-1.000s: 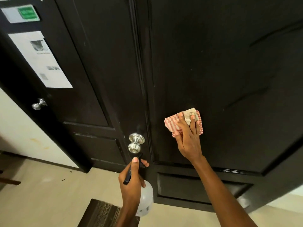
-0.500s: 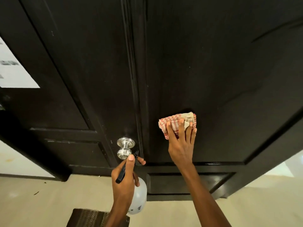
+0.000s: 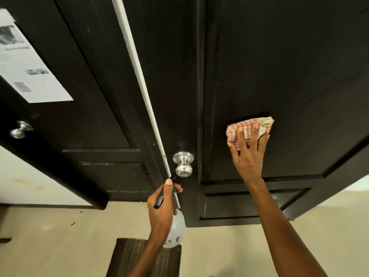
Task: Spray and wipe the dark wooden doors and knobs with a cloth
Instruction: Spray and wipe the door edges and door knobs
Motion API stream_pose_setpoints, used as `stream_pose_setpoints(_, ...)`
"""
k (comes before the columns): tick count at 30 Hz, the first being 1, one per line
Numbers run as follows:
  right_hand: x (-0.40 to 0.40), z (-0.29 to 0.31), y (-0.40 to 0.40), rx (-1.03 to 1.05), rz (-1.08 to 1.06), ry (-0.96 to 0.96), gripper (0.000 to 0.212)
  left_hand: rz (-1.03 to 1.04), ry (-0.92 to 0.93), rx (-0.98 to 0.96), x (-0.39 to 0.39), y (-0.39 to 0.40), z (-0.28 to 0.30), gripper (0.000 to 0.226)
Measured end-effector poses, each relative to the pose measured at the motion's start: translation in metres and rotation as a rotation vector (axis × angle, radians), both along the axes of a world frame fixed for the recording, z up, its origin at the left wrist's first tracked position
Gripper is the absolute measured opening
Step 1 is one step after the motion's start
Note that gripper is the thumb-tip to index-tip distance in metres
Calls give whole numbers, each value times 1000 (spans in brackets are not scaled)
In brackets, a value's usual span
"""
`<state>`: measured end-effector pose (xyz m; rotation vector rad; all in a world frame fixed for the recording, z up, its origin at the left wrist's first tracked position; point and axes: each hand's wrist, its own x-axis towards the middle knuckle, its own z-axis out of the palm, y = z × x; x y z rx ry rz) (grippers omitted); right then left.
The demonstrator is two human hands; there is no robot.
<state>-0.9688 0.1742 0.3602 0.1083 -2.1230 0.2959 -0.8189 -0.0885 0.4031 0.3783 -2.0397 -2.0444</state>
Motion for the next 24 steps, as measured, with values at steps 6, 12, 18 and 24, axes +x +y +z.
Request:
stream_pose_setpoints(6, 24, 10, -23, -175, -14, -30, 49, -25, -142, -48, -4, -21, -10, 57)
stream_pose_setpoints(12, 41, 13, -58, -480, 125, -7, 58, -26, -230, -58, -11, -25, -9, 61)
stream_pose_setpoints(18, 67, -7, -95, -671, 264, -148, 68, -72, -250, -62, -11, -38, -9, 57)
stream_pose_setpoints(24, 98, -19, -134, -669, 352, -262, 67, -38, -306, -51, -11, -47, -9, 55)
